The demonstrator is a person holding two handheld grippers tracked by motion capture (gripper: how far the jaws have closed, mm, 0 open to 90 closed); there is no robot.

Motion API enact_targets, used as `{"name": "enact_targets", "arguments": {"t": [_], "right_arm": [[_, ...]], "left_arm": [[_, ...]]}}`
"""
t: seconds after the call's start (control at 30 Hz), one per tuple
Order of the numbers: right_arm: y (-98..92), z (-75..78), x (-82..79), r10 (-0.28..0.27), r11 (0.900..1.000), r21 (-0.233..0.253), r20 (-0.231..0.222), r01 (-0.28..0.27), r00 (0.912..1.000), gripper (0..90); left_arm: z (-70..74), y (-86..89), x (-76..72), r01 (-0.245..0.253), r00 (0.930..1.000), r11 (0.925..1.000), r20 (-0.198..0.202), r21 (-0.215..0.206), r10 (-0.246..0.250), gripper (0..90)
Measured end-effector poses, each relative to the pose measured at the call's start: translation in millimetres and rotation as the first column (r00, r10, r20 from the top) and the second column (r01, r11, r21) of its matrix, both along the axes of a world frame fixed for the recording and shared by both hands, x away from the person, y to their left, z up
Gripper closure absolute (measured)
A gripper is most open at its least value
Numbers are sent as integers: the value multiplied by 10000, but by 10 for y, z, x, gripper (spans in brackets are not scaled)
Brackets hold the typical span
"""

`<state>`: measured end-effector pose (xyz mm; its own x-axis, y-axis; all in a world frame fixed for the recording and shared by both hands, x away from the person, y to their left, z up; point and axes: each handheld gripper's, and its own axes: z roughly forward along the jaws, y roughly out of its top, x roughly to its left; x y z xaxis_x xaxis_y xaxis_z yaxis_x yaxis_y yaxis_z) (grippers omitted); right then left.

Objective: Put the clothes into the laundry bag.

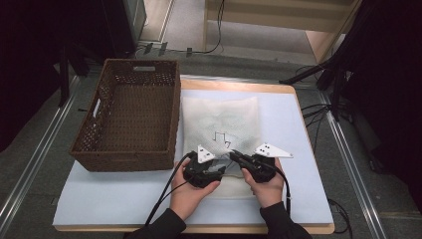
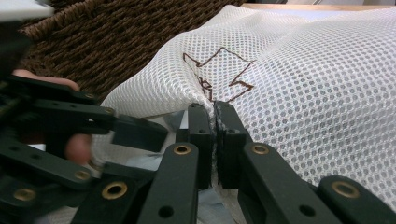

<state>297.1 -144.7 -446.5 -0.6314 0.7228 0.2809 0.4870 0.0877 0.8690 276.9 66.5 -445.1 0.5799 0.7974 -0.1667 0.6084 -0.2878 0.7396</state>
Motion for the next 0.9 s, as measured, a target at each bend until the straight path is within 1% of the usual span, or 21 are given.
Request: {"name": "enact_targets", "arguments": {"t": [0.03, 0.13, 0.27, 0.4, 0.43, 0.53, 0.57, 0.6, 0.63, 0.67, 0.73, 0.77, 0.8, 0.83, 0.87, 0.9], "right_arm": [[1, -2, 1, 8, 10000, -4, 17, -8, 10000, 875], [7, -5, 2, -11, 10000, -18, 19, 11, 10000, 875], [8, -6, -2, -8, 10000, -36, 15, 8, 10000, 875], [12, -20, -2, 11, 10000, -56, -48, -11, 10000, 875], [13, -24, -2, 8, 10000, -85, -46, -8, 10000, 875], [8, -31, 0, -3, 10000, -85, -56, 2, 10000, 875], [5, -31, 2, -5, 10000, -79, -50, 4, 10000, 875], [5, -31, 3, -2, 10000, -81, -46, 2, 10000, 875], [6, -31, 3, -2, 10000, -76, -41, 1, 10000, 875], [9, -30, 2, 8, 10000, -99, -37, -9, 10000, 875], [14, -30, 0, -9, 9999, -112, -54, 8, 10000, 875], [15, -31, 0, -4, 9999, -112, -54, 4, 10000, 875], [16, -33, 0, 0, 9999, -136, -53, 0, 10000, 875], [18, -35, 0, 18, 9999, -161, -54, -18, 10000, 874], [24, -39, 1, 37, 9999, -160, -70, -38, 10000, 875], [33, -45, 1, 64, 9998, -198, -98, -66, 9999, 875]], "left_arm": [[-4, 4, -6, 16, 10000, 10000, -2, 31, -16, 486], [-53, -22, 0, 157, 9995, 9997, -275, 184, -152, 490], [-128, -120, 19, 270, 9985, 9994, -484, 235, -259, 505], [-209, -219, 90, 96, 9975, 9975, -711, 697, -47, 588], [-218, -239, 103, 10, 9978, 9972, -659, 753, 40, 608], [-192, -296, 145, -38, 9983, 9918, -576, 1276, 113, 685], [-186, -315, 159, -34, 9985, 9904, -528, 1384, 108, 705], [-179, -329, 173, -83, 9986, 9900, -503, 1410, 155, 721], [-175, -336, 192, -211, 9989, 9902, -386, 1380, 267, 733], [-174, -340, 217, -434, 9986, 9908, -260, 1278, 471, 741], [-162, -326, 268, -811, 9967, 9892, 0, 1217, 817, 751], [-157, -321, 300, -1156, 9932, 9869, 233, 1128, 1137, 753], [-155, -318, 320, -1409, 9896, 9833, 470, 1156, 1363, 755], [-167, -322, 338, -1689, 9843, 9784, 726, 1191, 1611, 755], [-182, -325, 354, -1949, 9788, 9730, 875, 1237, 1850, 754], [-203, -333, 366, -2091, 9754, 9702, 963, 1227, 1981, 751]]}}
